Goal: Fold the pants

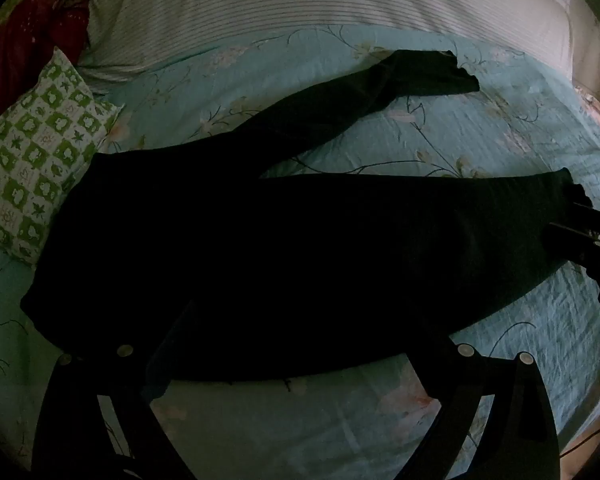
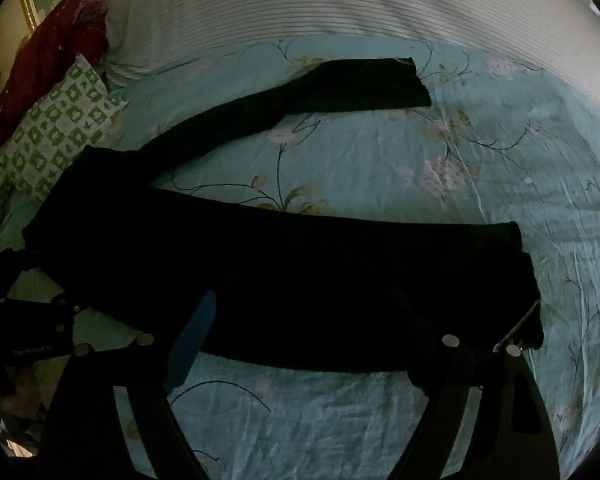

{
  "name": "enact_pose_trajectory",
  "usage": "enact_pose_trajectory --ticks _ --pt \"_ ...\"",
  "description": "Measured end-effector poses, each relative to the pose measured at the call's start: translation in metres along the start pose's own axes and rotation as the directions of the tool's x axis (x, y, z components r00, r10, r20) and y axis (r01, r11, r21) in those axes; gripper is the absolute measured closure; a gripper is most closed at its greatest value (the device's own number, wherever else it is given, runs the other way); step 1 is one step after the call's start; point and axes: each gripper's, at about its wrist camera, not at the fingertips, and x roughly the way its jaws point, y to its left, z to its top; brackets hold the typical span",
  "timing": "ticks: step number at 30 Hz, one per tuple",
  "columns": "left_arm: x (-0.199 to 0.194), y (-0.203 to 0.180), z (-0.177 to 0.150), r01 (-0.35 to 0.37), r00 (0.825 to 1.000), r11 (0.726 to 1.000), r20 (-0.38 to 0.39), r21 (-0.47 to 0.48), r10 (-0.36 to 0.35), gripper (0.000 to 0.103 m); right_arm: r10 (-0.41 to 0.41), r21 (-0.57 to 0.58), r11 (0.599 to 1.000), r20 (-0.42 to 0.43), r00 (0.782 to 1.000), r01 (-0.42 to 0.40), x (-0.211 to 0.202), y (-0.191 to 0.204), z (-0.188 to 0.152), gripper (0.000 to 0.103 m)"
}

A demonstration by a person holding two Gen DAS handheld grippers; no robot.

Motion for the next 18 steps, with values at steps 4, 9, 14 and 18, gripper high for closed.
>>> enact_pose_trajectory --ticks 4,9,14,18 --pt "-0.0004 -0.0007 -0.0001 0.004 1.0 1.0 -0.001 0.002 -0.004 0.006 0.003 0.002 1.0 0.0 1.0 -0.003 -0.0013 0.0001 -0.0012 0.018" --pt "-0.0012 -0.001 -0.0002 0.007 1.0 1.0 0.003 0.006 -0.007 0.006 0.002 0.001 1.0 -0.003 1.0 -0.002 -0.0008 0.0014 -0.0004 0.018" --pt "-0.0003 -0.002 0.0002 0.006 1.0 1.0 0.001 0.005 -0.006 0.006 0.005 0.002 1.0 -0.004 1.0 -0.005 0.0024 -0.0049 -0.0026 0.018" --pt "-0.0012 -0.0033 0.0008 0.006 1.0 1.0 0.002 0.004 -0.006 0.006 0.003 0.004 1.0 -0.006 1.0 -0.003 0.0006 0.0004 -0.0016 0.018"
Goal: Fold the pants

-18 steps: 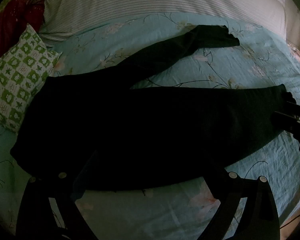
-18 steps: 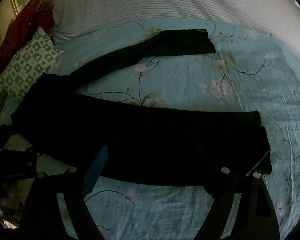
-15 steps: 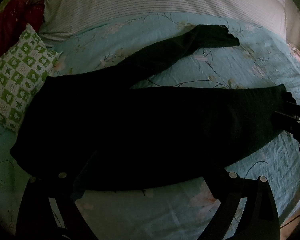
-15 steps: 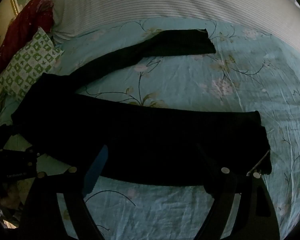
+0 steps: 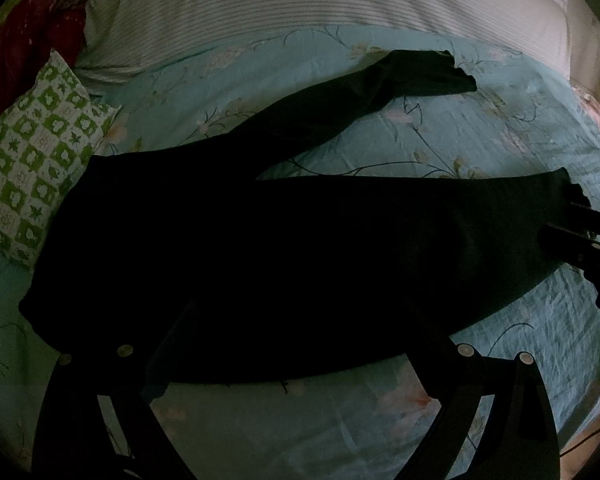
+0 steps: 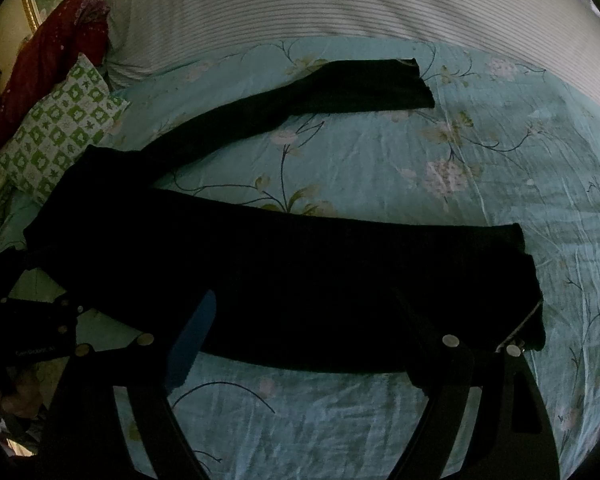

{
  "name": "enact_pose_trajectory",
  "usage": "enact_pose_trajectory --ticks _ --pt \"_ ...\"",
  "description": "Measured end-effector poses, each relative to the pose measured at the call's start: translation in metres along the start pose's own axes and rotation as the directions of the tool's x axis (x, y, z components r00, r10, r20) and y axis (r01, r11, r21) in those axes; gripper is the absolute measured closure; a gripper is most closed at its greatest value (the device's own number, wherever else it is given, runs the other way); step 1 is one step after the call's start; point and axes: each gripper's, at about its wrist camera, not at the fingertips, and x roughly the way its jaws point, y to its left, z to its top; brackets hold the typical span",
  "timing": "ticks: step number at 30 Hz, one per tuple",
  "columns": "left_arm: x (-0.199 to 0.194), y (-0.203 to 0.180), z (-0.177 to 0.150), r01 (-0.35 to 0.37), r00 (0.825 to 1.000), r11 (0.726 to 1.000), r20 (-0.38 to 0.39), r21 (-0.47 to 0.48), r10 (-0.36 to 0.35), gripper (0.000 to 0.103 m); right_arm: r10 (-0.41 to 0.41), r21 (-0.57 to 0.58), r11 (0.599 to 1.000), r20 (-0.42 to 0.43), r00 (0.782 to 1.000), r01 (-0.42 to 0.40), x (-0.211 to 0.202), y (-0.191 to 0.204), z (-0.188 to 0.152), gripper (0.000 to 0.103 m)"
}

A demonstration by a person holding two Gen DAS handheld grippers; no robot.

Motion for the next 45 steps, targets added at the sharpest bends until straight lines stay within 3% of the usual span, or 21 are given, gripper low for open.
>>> enact_pose_trajectory --ticks 23,28,30,39,45 --pt "0.001 0.005 -0.001 0.006 1.0 1.0 -0.008 -0.004 -0.006 0.006 -0.019 -0.016 1.0 0.02 1.0 0.02 0.005 0.002 -0.002 0.018" --pt "0.001 0.005 0.003 0.003 1.0 1.0 -0.004 -0.001 -0.003 0.006 -0.062 -0.053 0.996 0.104 0.993 0.067 0.003 0.003 -0.001 0.018" --pt "0.0 0.005 0.007 0.0 1.0 1.0 0.0 0.004 0.0 0.006 -0.071 -0.06 0.995 0.141 0.988 0.08 0.002 0.003 0.001 0.018" --pt "0.0 0.004 0.035 -0.02 0.999 0.998 0.033 0.054 0.018 0.006 -0.055 -0.007 0.998 0.082 0.995 0.056 0.003 -0.006 0.01 0.018" --pt "0.009 0.006 0.057 -0.036 0.999 0.992 0.044 0.118 0.031 0.006 -0.023 0.047 0.999 0.106 0.994 0.018 0.002 -0.016 0.024 0.018"
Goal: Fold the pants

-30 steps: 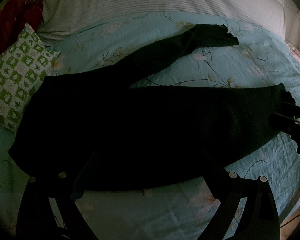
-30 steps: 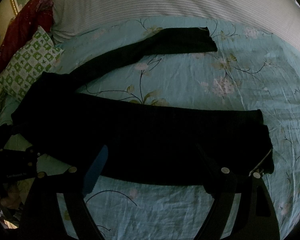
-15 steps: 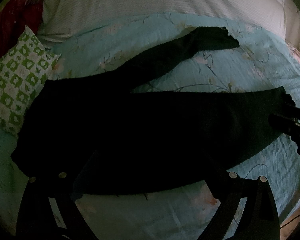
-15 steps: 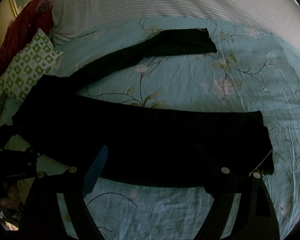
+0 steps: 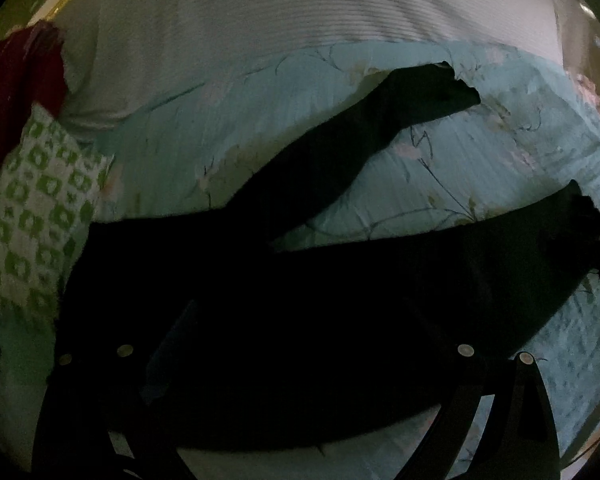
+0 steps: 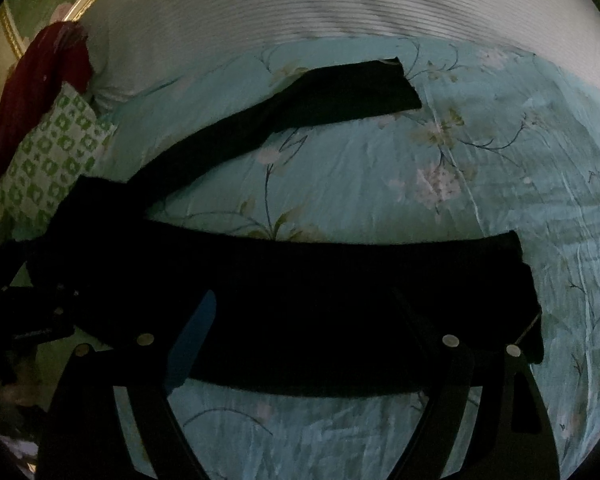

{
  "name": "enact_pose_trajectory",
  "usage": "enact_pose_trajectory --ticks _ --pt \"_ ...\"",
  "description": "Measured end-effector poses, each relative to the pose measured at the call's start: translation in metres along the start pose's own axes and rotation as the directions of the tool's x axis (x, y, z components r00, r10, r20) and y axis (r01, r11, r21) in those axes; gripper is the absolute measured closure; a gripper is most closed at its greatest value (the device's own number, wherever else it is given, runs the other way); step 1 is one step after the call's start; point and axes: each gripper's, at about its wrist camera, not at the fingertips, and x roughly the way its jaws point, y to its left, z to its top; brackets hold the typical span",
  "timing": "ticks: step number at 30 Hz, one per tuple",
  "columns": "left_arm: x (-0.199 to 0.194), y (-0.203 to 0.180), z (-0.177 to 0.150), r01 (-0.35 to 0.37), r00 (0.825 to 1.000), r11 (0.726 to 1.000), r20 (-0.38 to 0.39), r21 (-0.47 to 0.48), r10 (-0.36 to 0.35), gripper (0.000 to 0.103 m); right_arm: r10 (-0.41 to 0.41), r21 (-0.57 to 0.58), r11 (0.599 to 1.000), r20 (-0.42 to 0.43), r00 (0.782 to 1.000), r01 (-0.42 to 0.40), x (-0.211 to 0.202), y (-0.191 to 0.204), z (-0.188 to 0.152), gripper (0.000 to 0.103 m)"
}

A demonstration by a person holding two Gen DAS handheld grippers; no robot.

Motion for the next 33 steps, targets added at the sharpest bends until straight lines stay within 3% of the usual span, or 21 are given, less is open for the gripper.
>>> enact_pose_trajectory --ticks 7,10,23,29,33 --pt "0.022 0.001 0.037 -0.003 1.0 0.993 0.006 0.117 0.002 0.006 0.003 0.038 0.999 0.002 1.0 -0.003 0.011 -0.01 0.033 0.018" --pt "0.033 0.002 0.048 0.008 1.0 0.992 -0.003 0.128 -0.008 0.006 0.029 0.074 0.997 0.032 0.999 -0.032 0.015 -0.015 0.052 0.018" --pt "0.096 -0.009 0.094 0.033 0.997 0.975 -0.073 0.22 -0.017 0.01 0.043 0.199 0.979 0.021 0.999 -0.046 0.063 -0.042 0.127 0.018" --pt "0.118 -0.004 0.102 0.136 0.982 0.974 -0.158 0.183 -0.107 0.014 0.043 0.296 0.954 -0.012 0.999 -0.038 0.096 -0.065 0.156 0.021" --pt "0.126 0.0 0.1 0.156 0.976 0.968 -0.179 0.198 -0.121 0.014 0.064 0.351 0.935 -0.018 0.998 -0.054 0.112 -0.078 0.174 0.022"
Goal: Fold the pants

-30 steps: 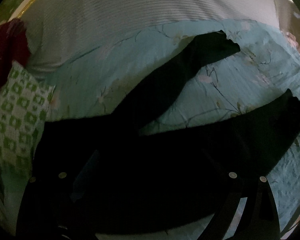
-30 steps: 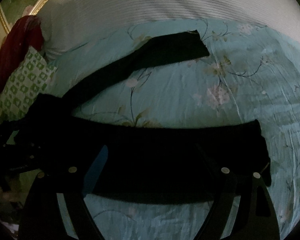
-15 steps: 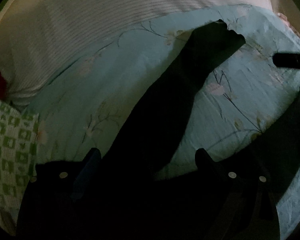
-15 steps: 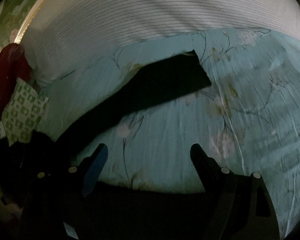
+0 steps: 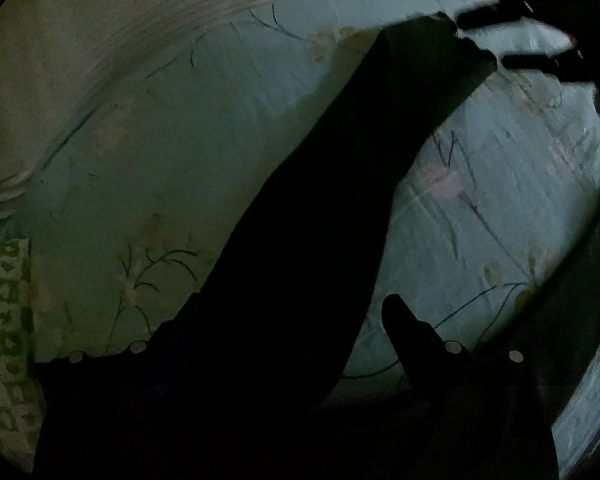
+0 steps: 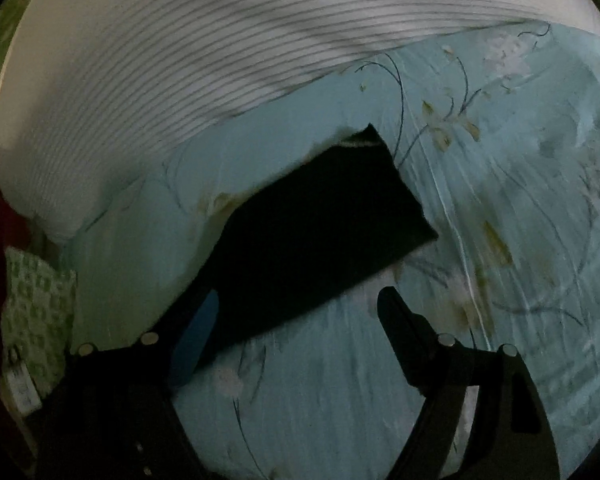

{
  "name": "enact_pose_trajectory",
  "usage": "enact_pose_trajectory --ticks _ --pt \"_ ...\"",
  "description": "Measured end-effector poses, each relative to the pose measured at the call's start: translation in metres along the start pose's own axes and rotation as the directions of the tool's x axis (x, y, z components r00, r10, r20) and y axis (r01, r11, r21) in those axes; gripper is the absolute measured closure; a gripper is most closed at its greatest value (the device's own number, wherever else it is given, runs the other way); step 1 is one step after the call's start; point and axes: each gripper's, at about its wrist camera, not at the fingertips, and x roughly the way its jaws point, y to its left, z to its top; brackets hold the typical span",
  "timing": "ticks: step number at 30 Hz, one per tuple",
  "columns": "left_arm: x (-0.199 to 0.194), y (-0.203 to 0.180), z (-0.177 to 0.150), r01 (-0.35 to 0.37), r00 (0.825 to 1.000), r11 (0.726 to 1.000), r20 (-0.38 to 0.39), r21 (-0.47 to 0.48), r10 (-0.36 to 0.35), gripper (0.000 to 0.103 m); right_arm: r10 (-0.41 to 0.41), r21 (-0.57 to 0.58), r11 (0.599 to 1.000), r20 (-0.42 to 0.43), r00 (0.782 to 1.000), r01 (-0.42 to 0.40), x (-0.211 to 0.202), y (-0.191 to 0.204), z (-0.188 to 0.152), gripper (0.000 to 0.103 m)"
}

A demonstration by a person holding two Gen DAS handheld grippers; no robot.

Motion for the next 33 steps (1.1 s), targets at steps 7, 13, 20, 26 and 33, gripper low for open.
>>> enact_pose_trajectory --ticks 7,13,20,26,33 --pt "0.014 0.023 0.001 0.043 0.999 0.998 -0.03 -0.046 -0.044 0.035 0.023 0.072 0.997 -0.058 0.998 -0.019 0.03 0.004 0.031 0.032" --pt "0.014 0.032 0.001 0.091 0.996 0.995 -0.02 -0.031 -0.091 0.073 -0.004 0.167 0.986 -0.146 0.989 0.029 0.065 -0.012 0.047 0.043" --pt "-0.002 0.034 -0.006 0.099 0.995 0.995 0.021 -0.028 -0.098 0.093 -0.018 0.198 0.979 -0.139 0.99 0.046 0.066 -0.047 0.043 0.097" --pt "-0.015 0.04 -0.011 0.118 0.992 0.992 0.05 -0.042 -0.116 0.099 0.032 0.21 0.978 -0.081 0.996 -0.014 0.036 -0.073 0.017 0.097" --pt "-0.039 0.042 -0.019 0.149 0.986 0.987 0.078 -0.056 -0.144 0.099 0.086 0.285 0.956 -0.028 0.996 -0.075 -0.018 -0.115 -0.023 0.098"
